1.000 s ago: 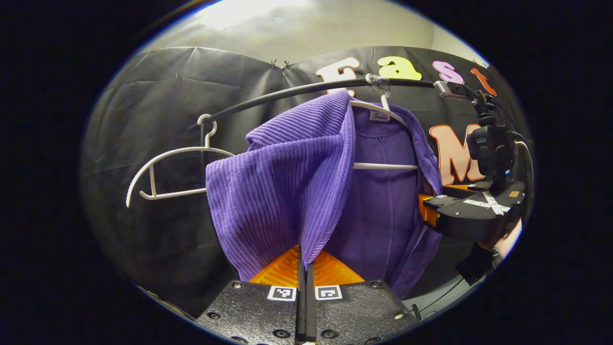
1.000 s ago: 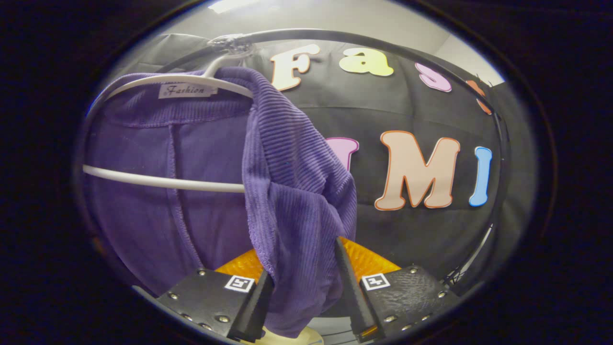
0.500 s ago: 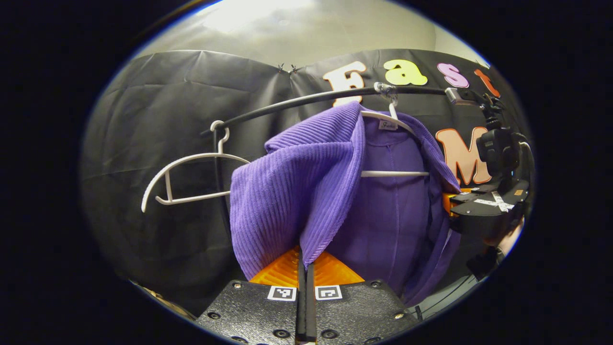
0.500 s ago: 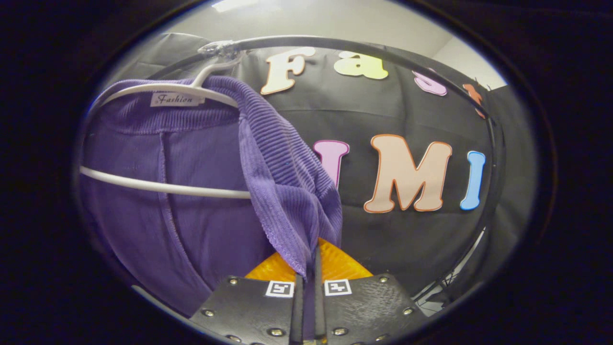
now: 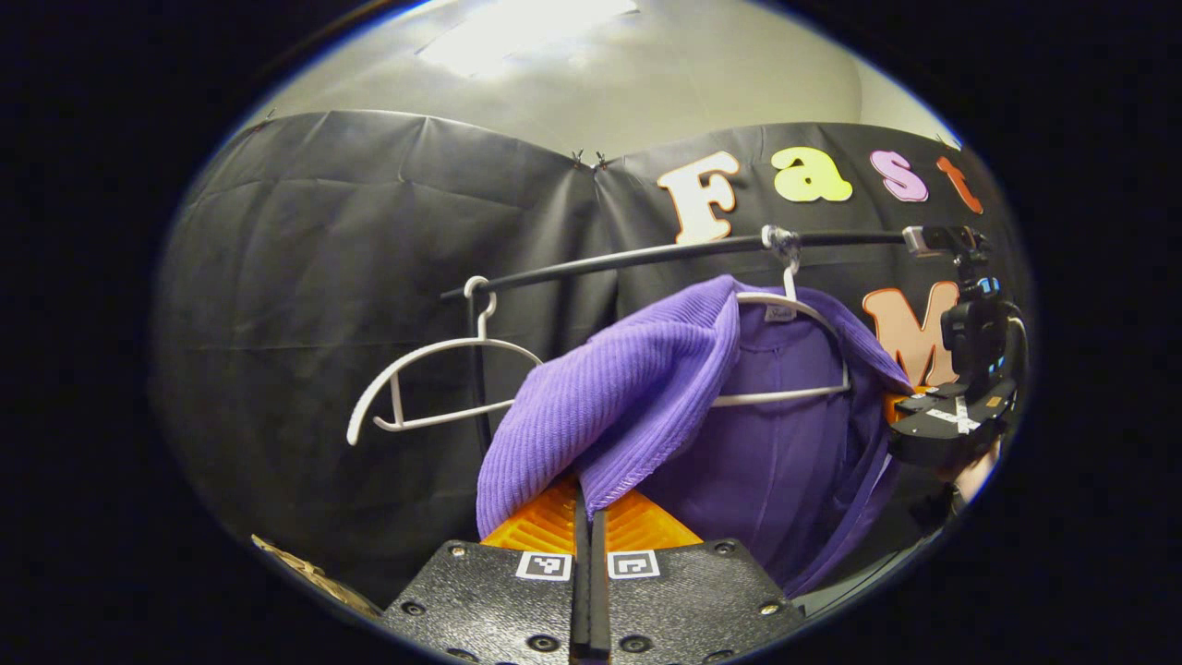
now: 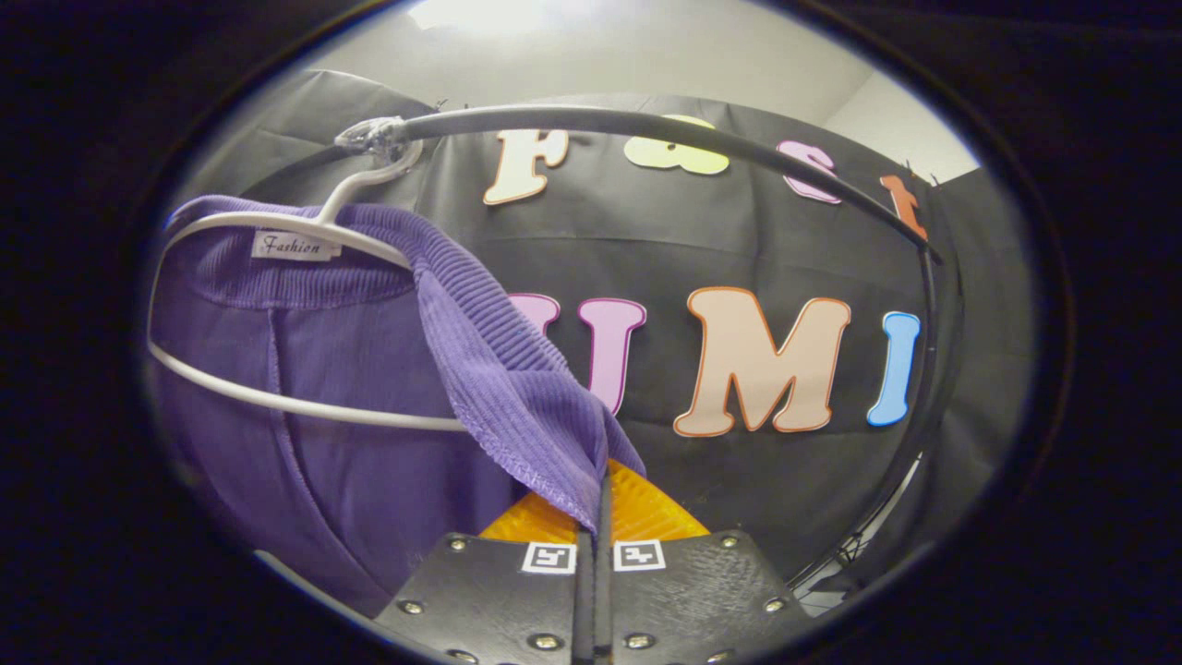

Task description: Grasp the clothes on the hanger with both hands and then place them into the laundry hamper below.

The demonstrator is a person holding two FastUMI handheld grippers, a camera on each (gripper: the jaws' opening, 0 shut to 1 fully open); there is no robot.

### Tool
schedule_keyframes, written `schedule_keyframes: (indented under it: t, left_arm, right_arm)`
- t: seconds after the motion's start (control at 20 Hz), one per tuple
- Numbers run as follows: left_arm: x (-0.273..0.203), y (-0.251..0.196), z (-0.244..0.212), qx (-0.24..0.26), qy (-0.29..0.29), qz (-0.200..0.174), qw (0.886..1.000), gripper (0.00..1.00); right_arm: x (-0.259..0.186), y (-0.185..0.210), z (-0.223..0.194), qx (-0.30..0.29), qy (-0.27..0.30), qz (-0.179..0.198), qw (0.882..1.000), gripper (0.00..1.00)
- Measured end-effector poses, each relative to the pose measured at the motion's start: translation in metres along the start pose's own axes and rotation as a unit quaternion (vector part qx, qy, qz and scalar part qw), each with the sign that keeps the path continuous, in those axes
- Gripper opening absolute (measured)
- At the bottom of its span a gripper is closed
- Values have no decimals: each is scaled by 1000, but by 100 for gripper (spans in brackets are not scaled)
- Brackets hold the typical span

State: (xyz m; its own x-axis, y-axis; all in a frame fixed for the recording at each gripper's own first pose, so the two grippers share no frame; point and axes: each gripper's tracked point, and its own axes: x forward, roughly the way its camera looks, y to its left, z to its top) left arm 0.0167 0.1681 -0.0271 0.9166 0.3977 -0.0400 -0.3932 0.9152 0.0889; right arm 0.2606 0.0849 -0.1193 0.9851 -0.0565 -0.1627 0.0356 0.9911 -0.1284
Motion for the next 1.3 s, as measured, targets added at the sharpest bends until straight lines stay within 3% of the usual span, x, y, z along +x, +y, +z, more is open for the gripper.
schedule_keyframes:
  t: [0.5, 0.9, 1.3]
  left_arm:
    - [-13, 26, 70, -43, -64, 14, 997, 0]
    - [-1, 49, 99, -90, -90, 17, 992, 0]
    - [22, 58, 111, -68, -115, 15, 991, 2]
  right_arm:
    - [10, -25, 41, -16, -43, -16, 999, 0]
    - [21, -34, 67, -19, -62, -19, 998, 1]
    - [35, -39, 75, -16, -64, -29, 997, 1]
